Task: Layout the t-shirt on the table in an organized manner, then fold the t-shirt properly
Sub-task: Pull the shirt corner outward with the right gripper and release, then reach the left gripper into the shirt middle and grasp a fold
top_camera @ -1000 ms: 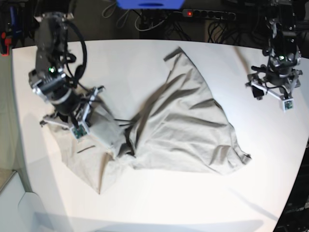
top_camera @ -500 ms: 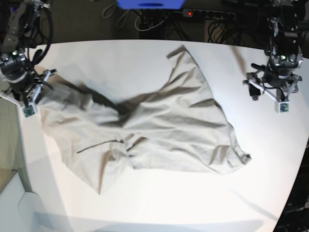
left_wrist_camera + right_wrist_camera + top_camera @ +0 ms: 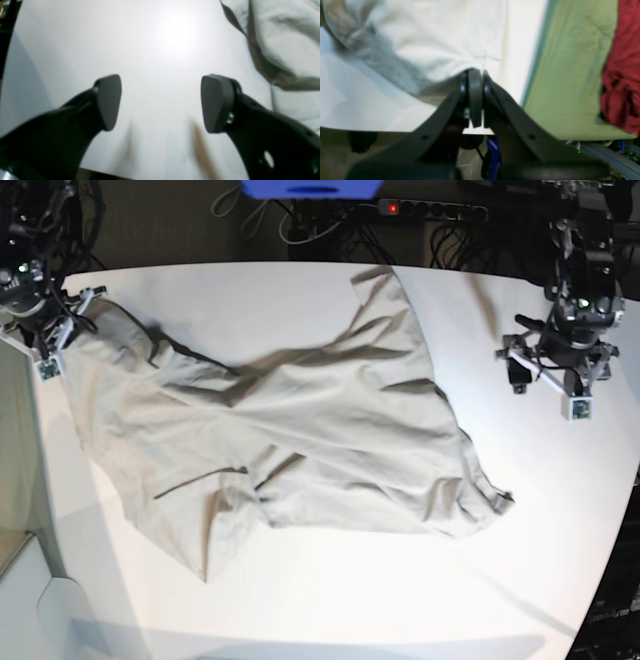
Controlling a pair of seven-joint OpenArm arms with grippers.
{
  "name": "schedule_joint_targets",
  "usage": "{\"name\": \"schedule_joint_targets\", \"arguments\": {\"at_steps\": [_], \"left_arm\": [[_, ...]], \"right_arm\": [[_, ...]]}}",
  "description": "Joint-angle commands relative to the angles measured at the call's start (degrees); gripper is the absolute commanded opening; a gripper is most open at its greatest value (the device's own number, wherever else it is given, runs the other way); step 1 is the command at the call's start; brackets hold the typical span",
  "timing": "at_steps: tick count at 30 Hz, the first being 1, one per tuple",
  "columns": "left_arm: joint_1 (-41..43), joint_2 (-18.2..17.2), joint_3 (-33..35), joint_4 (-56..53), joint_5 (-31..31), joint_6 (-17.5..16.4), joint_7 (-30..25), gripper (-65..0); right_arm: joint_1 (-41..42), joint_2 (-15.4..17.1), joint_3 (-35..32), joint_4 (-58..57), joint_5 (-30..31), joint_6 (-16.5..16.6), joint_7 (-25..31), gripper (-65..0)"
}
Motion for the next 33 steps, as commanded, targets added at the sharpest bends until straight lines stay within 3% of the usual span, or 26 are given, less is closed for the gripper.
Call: {"name": "schedule_joint_targets", "arguments": {"at_steps": [1, 4, 10, 13, 17, 31, 33], "left_arm": [[-0.32, 0.42, -0.11, 1.1, -0.25, -0.36, -0.95, -16.9], [-0.32, 3.05, 2.18, 1.1, -0.25, -0.45, -0.86, -16.9], [0.48, 8.68, 9.47, 2.07, 0.1, 0.07, -0.86, -16.9], [1.97, 12.2, 10.18, 2.33, 0.28, 0.16, -1.04, -16.9], [3.29, 15.45, 10.0, 2.16, 0.46, 0.16, -1.21, -16.9], [1.71, 19.93, 12.11, -6.9, 0.54, 0.25, -1.39, -17.6], [1.44, 19.93, 13.08, -8.13, 0.54, 0.25, -1.39, -21.9]], "right_arm": [[0.13, 0.93, 0.42, 0.76, -0.23, 0.58, 0.6, -65.0], [0.13, 0.93, 0.42, 0.76, -0.23, 0.58, 0.51, -59.8], [0.13, 0.93, 0.51, 1.11, -0.23, 0.58, 0.51, -34.5], [0.13, 0.76, 0.51, 1.11, -0.23, 0.58, 0.87, -26.5], [0.13, -0.47, 0.51, 1.2, -0.23, 0.58, 1.04, -25.5], [0.13, -0.74, 0.34, 1.2, -0.14, 0.58, 1.04, -25.5], [0.22, -0.74, 0.34, 1.2, -0.14, 0.58, 1.04, -25.5]]}}
